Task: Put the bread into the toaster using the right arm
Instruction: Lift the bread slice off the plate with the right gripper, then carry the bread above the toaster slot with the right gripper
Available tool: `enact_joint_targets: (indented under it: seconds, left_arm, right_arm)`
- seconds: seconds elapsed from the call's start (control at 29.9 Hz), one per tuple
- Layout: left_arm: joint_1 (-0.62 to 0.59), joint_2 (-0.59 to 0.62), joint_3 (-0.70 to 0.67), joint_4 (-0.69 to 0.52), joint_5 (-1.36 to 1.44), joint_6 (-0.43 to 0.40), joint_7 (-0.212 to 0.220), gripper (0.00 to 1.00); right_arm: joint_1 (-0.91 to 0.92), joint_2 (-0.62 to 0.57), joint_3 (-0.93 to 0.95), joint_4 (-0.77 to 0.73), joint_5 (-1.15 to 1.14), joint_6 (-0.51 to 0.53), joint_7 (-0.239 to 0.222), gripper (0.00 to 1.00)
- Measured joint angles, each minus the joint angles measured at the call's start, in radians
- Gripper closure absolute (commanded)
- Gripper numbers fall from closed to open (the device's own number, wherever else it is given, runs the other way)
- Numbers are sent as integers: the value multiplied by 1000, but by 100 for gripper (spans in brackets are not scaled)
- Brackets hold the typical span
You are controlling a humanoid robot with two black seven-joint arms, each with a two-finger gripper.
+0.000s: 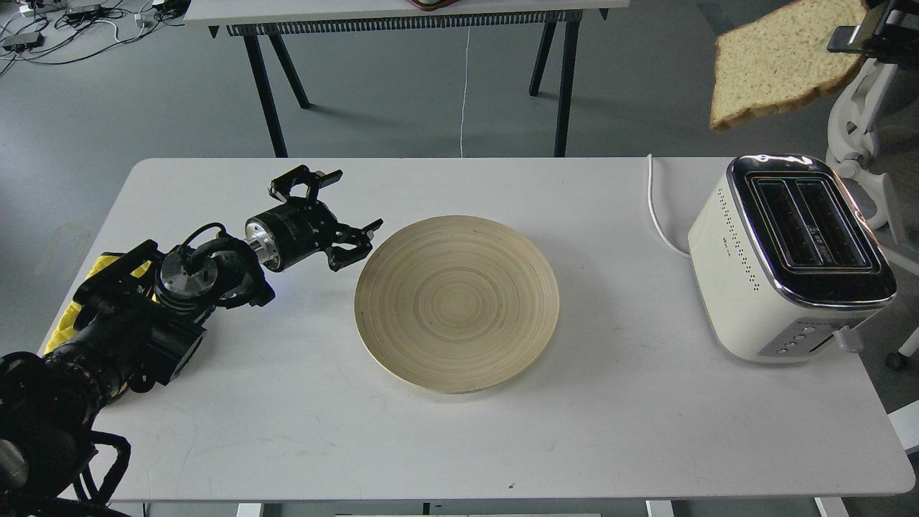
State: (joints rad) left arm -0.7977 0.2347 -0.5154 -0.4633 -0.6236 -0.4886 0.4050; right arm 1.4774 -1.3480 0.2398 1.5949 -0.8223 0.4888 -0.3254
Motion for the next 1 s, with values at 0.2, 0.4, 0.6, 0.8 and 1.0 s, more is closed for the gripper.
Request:
enact_joint_targets:
  seconds: [0.2,0.4,0.6,0.8,1.0]
  left_arm:
    - [0,0,0,0,0,0,0,0]
    - [0,0,0,0,0,0,0,0]
    - [0,0,0,0,0,0,0,0]
    - [0,0,0,0,0,0,0,0]
    - [0,0,0,0,0,0,0,0]
  right_arm:
    - [-1,-107,-1,17,-42,0,1,100]
    - [-5,-183,-26,18,-60,0,15,100]
    - [-11,-202,-36,-17,-60,0,49,100]
    - [-15,-180,-120,-39,-56,0,57,100]
    - [-16,-161,-192,-36,-48,0,58,100]
